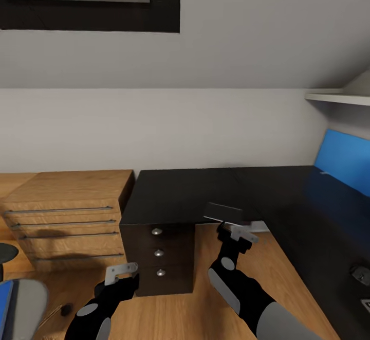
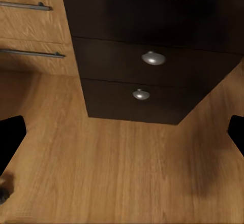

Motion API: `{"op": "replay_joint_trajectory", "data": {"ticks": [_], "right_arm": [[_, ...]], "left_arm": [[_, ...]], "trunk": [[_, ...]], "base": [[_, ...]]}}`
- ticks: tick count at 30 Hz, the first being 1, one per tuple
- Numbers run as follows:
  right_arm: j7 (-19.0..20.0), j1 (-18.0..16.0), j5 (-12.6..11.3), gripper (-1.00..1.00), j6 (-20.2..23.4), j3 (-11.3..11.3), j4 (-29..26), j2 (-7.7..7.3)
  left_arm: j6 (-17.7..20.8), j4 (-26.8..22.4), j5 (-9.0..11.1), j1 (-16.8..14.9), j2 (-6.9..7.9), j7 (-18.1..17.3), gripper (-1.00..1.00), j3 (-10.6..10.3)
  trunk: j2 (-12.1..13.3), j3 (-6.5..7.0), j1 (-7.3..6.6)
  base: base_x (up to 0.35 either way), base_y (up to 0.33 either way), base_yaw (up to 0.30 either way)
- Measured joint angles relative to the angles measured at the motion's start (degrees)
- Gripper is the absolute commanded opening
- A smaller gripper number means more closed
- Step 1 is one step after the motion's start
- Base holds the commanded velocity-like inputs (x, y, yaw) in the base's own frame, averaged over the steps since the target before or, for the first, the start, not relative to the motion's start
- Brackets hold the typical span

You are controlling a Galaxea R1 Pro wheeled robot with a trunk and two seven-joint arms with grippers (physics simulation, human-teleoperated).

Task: In the bedroom, organize the workspace by keeping the computer under the desk, ensuring the monitor is on the desk, placing the keyboard on the desk next to the monitor, placing the mouse on the desk next to the keyboard, moving the folder from the swivel chair onto the desk next to the mouse, stacking the notebook on top of the folder with the pen on top of the notebook, and positioning the swivel chair next to the desk.

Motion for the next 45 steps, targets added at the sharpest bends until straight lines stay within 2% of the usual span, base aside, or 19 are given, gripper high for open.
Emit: {"op": "replay_joint_trajectory", "data": {"ticks": [14, 24, 32, 41, 45], "right_arm": [[0.0, 0.7, 0.1, 1.0, 0.0, 0.2, -0.2, 0.09], [0.0, 2.4, 0.0, 1.0, 0.0, 0.1, -3.9, -0.15], [0.0, 2.7, 0.0, 1.0, 0.0, 0.1, -4.2, -0.16], [0.1, 2.8, 0.1, 1.0, 0.0, 0.2, -4.2, -0.1], [0.1, 2.8, 0.1, 1.0, 0.0, 0.3, -4.2, -0.07]], "left_arm": [[-0.1, -0.1, 0.0, 0.0, -0.15, 0.3, 1.0, -0.1], [-0.1, -0.1, 0.0, 0.0, -0.18, 0.3, 1.0, -0.1], [-0.1, -0.1, 0.0, 0.0, -0.13, 0.2, 1.0, 0.0], [-0.3, -0.1, 0.0, 0.0, -0.08, 0.2, 1.0, 0.0], [-1.7, -0.1, 0.0, 0.0, -0.09, 0.1, 1.0, -0.2]], "trunk": [[0.0, -0.17, 0.0], [0.0, -0.17, 0.0], [0.0, -0.17, 0.0], [0.0, -0.17, 0.0], [0.0, -0.17, 0.0]], "base": [[0.0, -0.001, 0.029], [0.0, 0.0, 0.0], [0.0, 0.0, 0.009], [0.0, 0.0, 0.19], [0.0, 0.0, 0.263]]}}
